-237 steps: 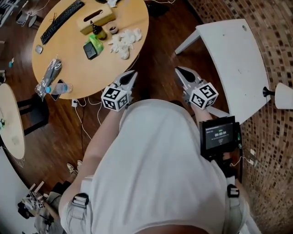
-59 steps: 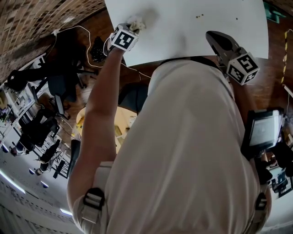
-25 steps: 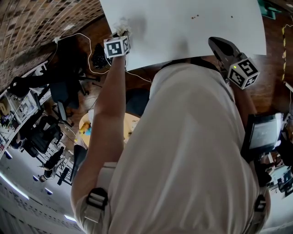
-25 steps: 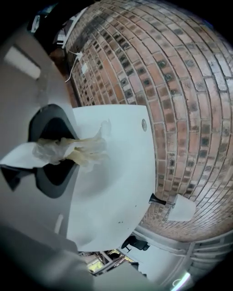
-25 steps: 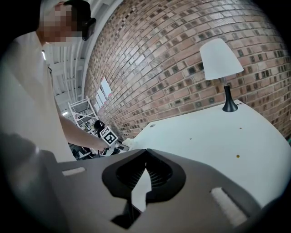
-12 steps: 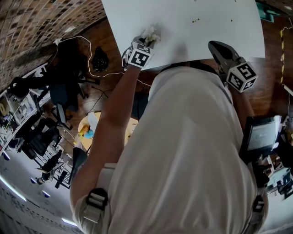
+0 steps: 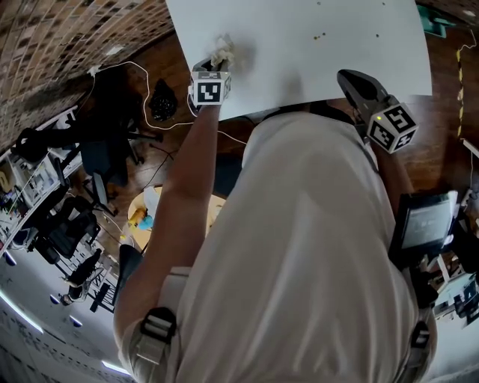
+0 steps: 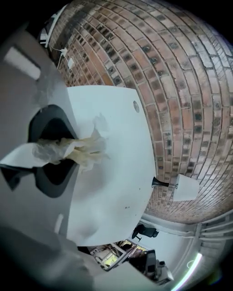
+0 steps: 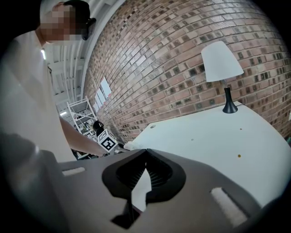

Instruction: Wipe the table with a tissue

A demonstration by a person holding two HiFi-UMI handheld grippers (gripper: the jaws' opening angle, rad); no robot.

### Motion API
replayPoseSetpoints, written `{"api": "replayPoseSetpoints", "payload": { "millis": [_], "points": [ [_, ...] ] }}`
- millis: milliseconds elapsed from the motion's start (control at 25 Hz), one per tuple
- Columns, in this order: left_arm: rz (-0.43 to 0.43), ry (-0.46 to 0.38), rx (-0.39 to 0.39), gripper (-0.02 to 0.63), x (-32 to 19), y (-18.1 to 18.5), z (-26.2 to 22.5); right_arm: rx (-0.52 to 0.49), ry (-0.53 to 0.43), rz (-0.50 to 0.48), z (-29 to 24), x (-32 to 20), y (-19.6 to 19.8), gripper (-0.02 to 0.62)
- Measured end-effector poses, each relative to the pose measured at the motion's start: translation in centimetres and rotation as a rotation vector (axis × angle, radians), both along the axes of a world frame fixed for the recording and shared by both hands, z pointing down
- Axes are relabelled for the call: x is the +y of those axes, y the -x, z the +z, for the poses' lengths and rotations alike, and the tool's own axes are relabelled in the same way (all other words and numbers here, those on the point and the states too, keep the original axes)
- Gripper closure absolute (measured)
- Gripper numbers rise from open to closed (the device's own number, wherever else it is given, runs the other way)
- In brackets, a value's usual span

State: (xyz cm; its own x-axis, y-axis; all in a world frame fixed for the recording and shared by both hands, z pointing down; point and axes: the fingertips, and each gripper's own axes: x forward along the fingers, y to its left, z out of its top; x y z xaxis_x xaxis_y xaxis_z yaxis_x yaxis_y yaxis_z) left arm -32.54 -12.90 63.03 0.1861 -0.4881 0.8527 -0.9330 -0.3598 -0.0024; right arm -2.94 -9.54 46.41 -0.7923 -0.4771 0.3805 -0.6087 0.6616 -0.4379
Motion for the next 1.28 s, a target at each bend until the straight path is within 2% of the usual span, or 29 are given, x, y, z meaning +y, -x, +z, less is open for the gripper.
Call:
{"api": "replayPoseSetpoints", "payload": {
  "millis": [120,320,600,680,920,1080,1280],
  "points": [
    [-0.012,-0.031,0.001,0.523,-3.1,-1.3,0.1,0.010,-0.002,0.021,-0.2,0.3,-0.7,0.588],
    [0.054,-0.074,-0.012,0.531,-5.6,-4.8,0.2,0.022,0.000,0.070,0.0,0.9,-2.5,0.588],
    [0.286,-0.004,0.094,0.531,0.0,-12.5,0.3,0.005,-0.005,0.063,0.0,1.1,-1.4,0.588],
    [0.310,-0.003,0.146,0.529,1.6,-13.8,-0.3,0.003,-0.007,0.055,-0.1,1.0,-0.7,0.588],
    [0.222,-0.113,0.284,0.529,3.9,-13.3,-3.5,-0.003,0.023,0.119,0.1,0.4,-0.4,0.588],
    [0.167,-0.146,0.325,0.529,4.8,-11.6,-4.6,0.001,0.023,0.145,0.2,0.6,-0.3,0.588],
    [0.163,-0.162,0.363,0.528,5.3,-12.0,-5.2,0.020,-0.008,0.149,0.0,1.0,-0.6,0.588]
  ]
}}
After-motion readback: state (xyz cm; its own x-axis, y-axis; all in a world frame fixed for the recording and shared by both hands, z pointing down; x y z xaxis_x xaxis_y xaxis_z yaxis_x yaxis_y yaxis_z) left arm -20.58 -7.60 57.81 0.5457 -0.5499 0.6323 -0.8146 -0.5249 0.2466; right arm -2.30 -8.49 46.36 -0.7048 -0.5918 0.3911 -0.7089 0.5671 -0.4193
